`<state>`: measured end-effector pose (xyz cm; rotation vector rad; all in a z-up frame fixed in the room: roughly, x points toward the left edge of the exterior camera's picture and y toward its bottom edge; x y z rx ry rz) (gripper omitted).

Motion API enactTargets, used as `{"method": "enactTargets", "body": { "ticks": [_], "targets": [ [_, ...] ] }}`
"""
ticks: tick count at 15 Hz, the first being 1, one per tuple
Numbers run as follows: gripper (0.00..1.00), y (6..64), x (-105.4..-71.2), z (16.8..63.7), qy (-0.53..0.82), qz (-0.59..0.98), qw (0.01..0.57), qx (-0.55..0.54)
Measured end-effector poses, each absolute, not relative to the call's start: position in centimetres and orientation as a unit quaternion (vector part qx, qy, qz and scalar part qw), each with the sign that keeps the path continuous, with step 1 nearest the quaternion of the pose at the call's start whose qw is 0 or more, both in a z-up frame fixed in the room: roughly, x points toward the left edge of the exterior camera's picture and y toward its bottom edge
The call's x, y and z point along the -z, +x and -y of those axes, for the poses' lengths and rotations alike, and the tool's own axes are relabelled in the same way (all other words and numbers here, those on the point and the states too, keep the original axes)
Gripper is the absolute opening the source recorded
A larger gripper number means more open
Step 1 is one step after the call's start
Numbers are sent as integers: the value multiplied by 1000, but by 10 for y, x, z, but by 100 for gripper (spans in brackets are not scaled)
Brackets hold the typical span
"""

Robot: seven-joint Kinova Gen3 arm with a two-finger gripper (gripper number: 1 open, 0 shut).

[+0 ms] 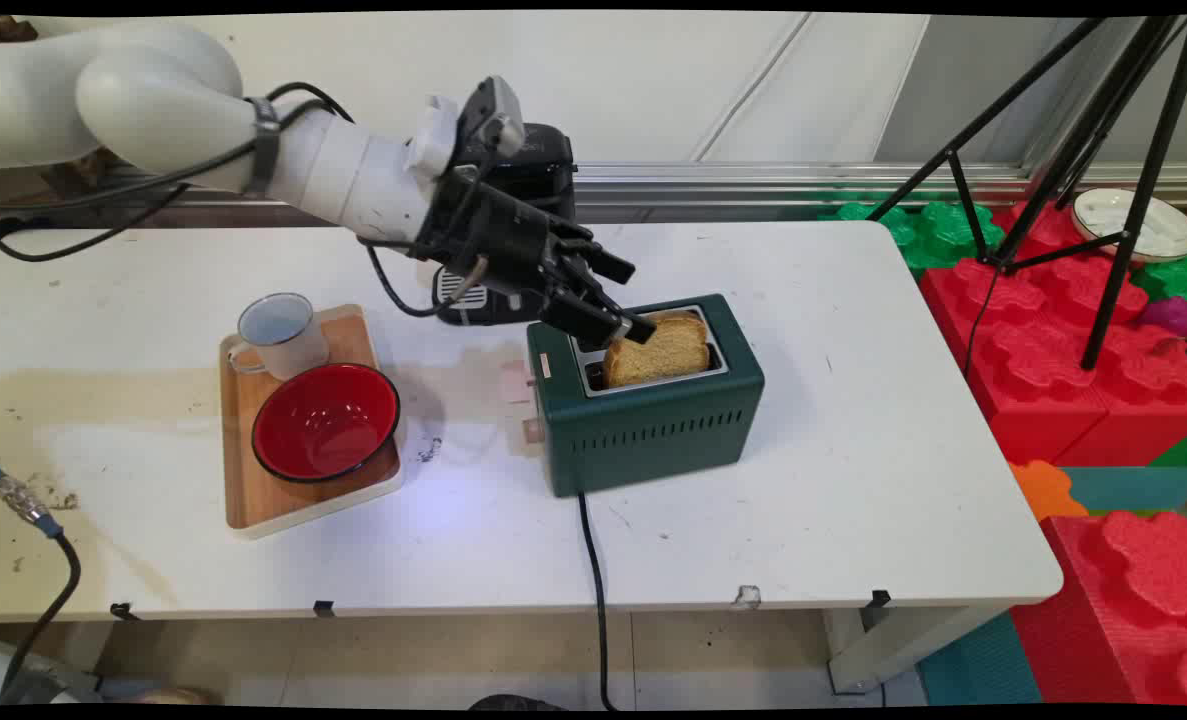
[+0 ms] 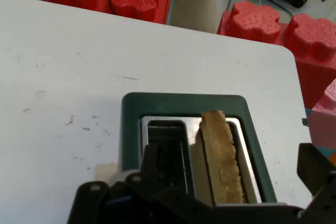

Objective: Press the toaster switch

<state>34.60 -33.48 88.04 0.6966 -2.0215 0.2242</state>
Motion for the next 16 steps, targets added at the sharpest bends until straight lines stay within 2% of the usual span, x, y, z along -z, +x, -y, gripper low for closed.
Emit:
{"method": "enactTargets", "body": {
  "ticks": [10,16],
  "targets": [
    [100,384,-902,302,271,837,462,-107],
    [100,405,-899,280,259,855,437,-103]
  ]
}}
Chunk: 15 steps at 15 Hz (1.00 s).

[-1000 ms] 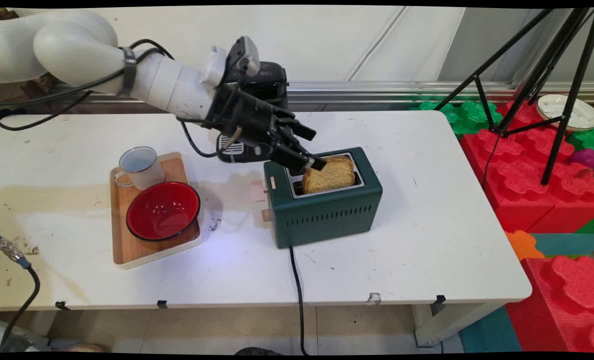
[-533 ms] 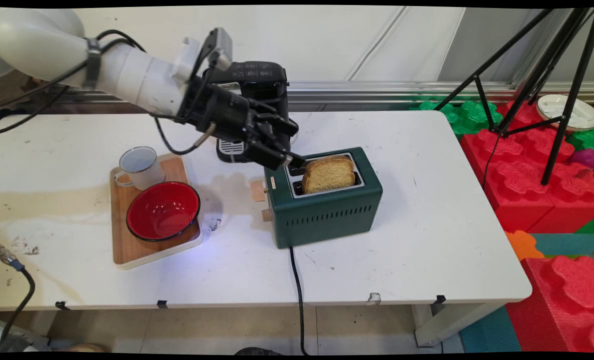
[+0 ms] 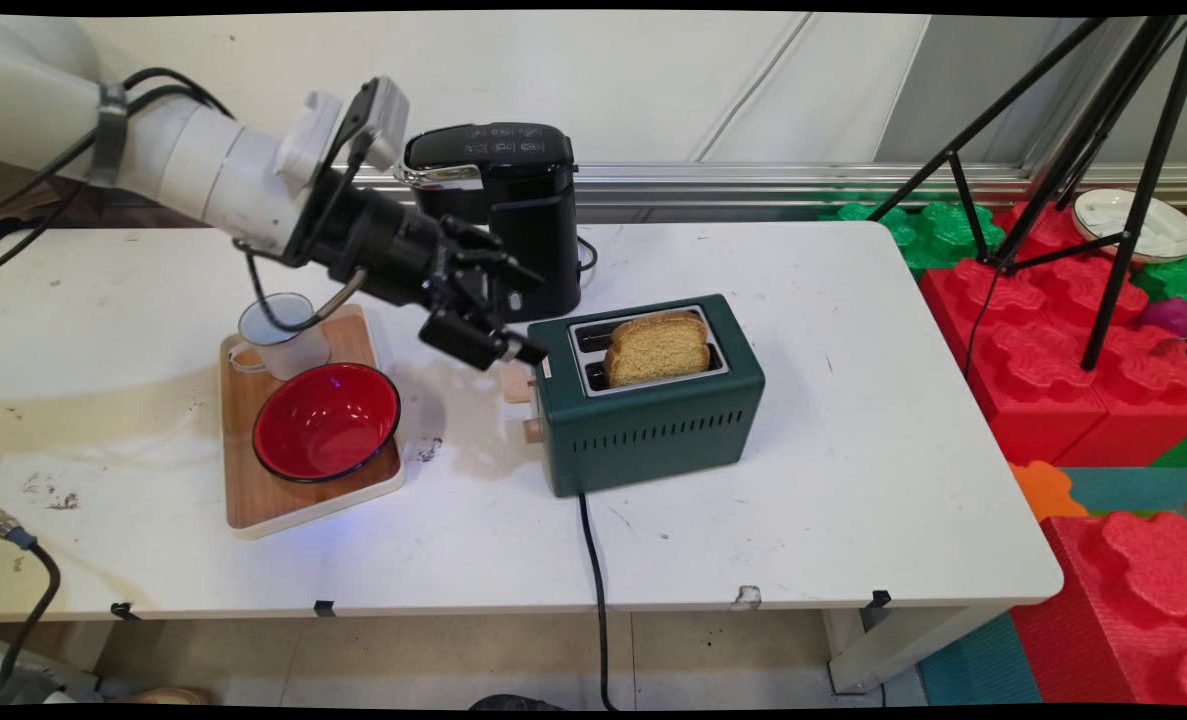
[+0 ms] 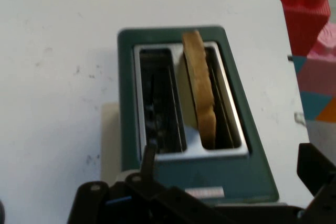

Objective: Press the toaster switch

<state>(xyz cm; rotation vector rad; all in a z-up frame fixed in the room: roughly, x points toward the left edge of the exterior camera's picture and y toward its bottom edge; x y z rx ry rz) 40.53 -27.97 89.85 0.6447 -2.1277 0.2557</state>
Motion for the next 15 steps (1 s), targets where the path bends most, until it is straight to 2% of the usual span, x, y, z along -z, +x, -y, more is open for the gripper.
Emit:
{"method": "enactTargets", "body": {
  "ticks": [9,10,15],
  "targets": [
    [100,425,-886,256,254,873,405,-93],
    [0,427,-885,254,255,874,403,-93],
    [0,433,-880,252,257,877,394,-96]
  ]
}}
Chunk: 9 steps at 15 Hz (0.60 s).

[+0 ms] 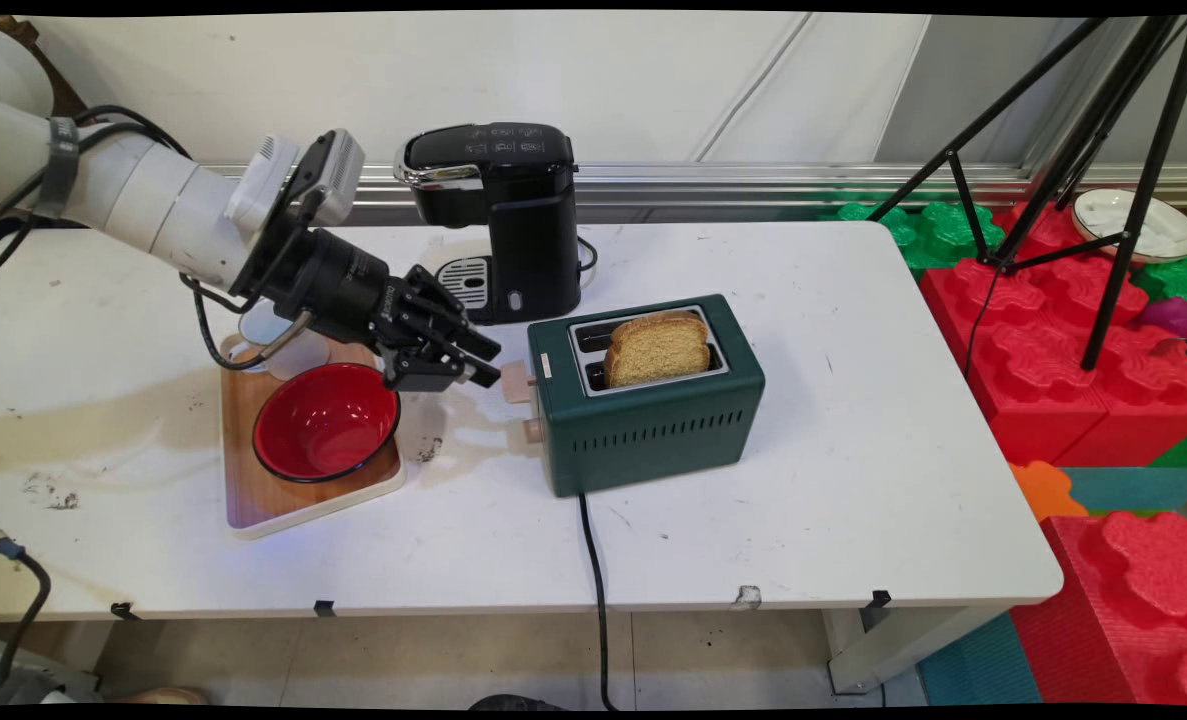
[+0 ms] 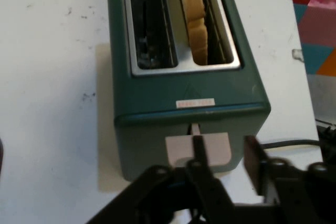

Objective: Press the toaster switch

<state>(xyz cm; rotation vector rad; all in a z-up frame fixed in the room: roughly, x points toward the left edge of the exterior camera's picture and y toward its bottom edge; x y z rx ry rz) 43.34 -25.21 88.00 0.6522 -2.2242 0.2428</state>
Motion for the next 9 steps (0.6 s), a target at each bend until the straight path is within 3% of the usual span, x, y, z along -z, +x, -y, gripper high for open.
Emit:
{"method": "enactTargets", "body": {
  "ticks": [9],
  "targets": [
    [0,429,-867,261,276,870,395,-101]
  ]
}}
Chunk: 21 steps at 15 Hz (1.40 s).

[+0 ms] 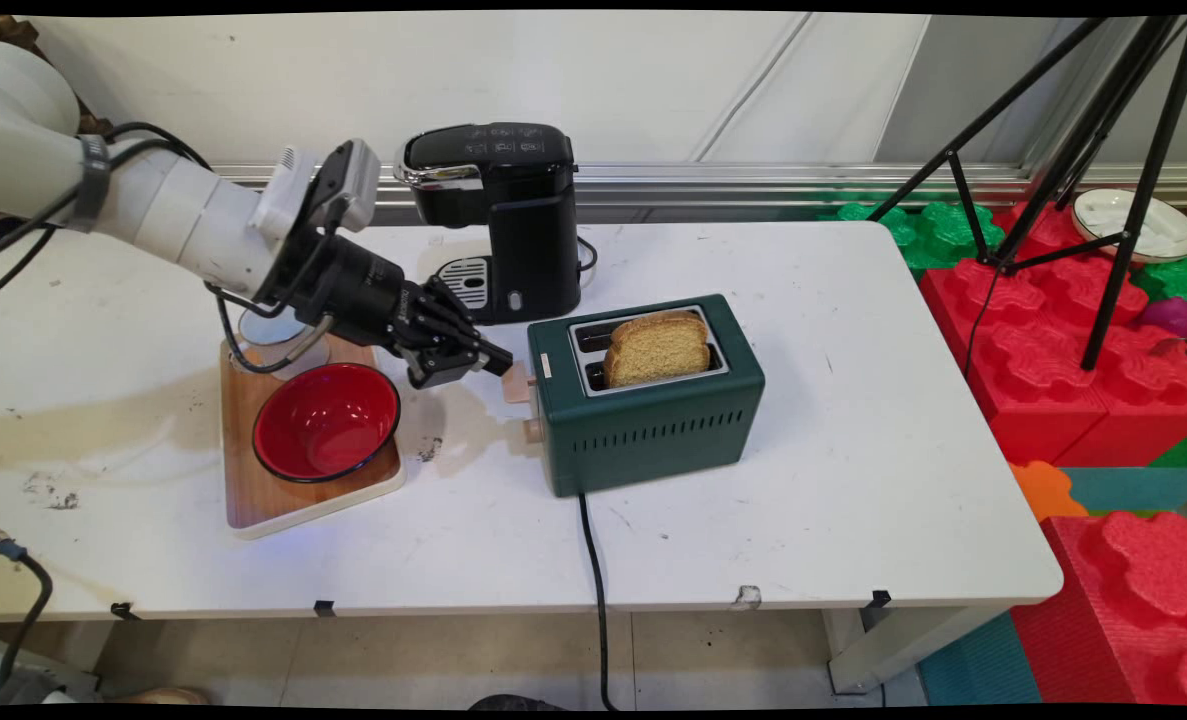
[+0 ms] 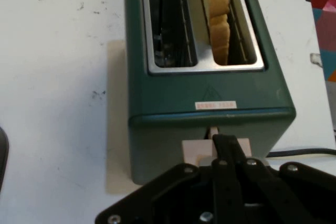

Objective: Press the toaster switch

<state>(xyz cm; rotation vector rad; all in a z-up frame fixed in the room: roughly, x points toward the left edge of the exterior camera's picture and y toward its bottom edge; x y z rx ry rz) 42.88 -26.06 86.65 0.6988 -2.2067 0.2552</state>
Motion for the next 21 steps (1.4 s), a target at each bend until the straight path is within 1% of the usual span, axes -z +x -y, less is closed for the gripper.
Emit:
{"method": "enactTargets", "body": {
  "ticks": [12,21],
  "targets": [
    [0,415,-845,269,292,867,392,-95],
    [0,413,-822,267,296,874,376,-88]
  ]
}}
